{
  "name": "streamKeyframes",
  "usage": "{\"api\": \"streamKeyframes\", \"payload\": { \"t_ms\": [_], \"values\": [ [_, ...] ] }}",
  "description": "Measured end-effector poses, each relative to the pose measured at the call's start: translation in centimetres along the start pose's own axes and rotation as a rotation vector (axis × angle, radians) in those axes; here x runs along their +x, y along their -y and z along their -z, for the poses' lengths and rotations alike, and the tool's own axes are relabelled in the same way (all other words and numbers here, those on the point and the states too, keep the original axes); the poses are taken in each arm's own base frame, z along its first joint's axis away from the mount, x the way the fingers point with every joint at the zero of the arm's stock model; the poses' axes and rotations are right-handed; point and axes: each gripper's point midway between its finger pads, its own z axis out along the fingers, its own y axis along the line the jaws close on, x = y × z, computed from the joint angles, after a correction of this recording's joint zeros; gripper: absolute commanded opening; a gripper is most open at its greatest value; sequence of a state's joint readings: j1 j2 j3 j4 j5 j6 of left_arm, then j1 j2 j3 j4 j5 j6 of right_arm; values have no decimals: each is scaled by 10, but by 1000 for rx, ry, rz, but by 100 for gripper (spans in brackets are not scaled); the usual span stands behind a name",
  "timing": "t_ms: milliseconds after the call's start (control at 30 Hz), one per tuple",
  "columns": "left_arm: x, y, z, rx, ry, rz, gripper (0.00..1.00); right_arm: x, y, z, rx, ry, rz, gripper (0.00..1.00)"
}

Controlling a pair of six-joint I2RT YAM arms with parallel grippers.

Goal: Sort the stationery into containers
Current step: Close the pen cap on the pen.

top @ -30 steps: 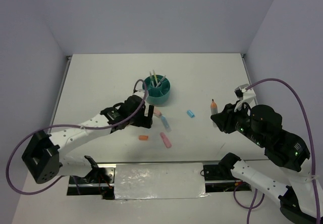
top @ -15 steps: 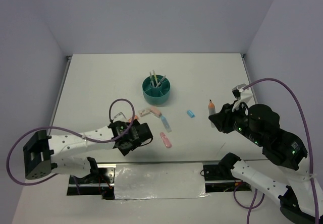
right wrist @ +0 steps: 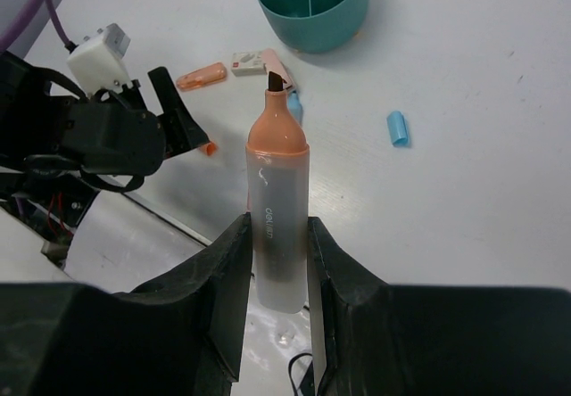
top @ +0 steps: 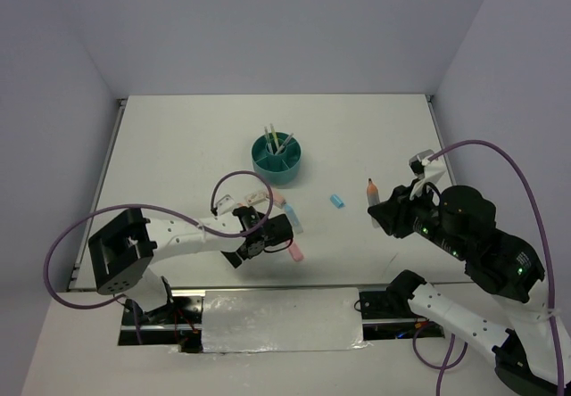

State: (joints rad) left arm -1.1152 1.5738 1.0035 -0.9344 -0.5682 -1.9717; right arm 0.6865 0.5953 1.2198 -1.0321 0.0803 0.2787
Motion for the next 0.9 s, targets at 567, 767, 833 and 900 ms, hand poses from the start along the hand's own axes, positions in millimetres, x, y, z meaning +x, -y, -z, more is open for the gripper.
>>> {"api": "streamKeyframes", "payload": {
  "t_ms": [567, 767, 833, 900],
  "values": [
    [-8, 6, -32, -25, 26, 73, 84, 8, -1, -5, -16, -30, 22, 0],
    [4, 13, -37, -52, -7, 66, 65, 8, -1, -5, -16, -31, 25, 0],
    [6, 14, -37, -52, -16, 66, 57, 8, -1, -5, -16, -31, 25, 0],
    [8, 14, -38, -50, -24, 68, 51, 8, -1, -5, -16, -30, 25, 0]
  ]
}}
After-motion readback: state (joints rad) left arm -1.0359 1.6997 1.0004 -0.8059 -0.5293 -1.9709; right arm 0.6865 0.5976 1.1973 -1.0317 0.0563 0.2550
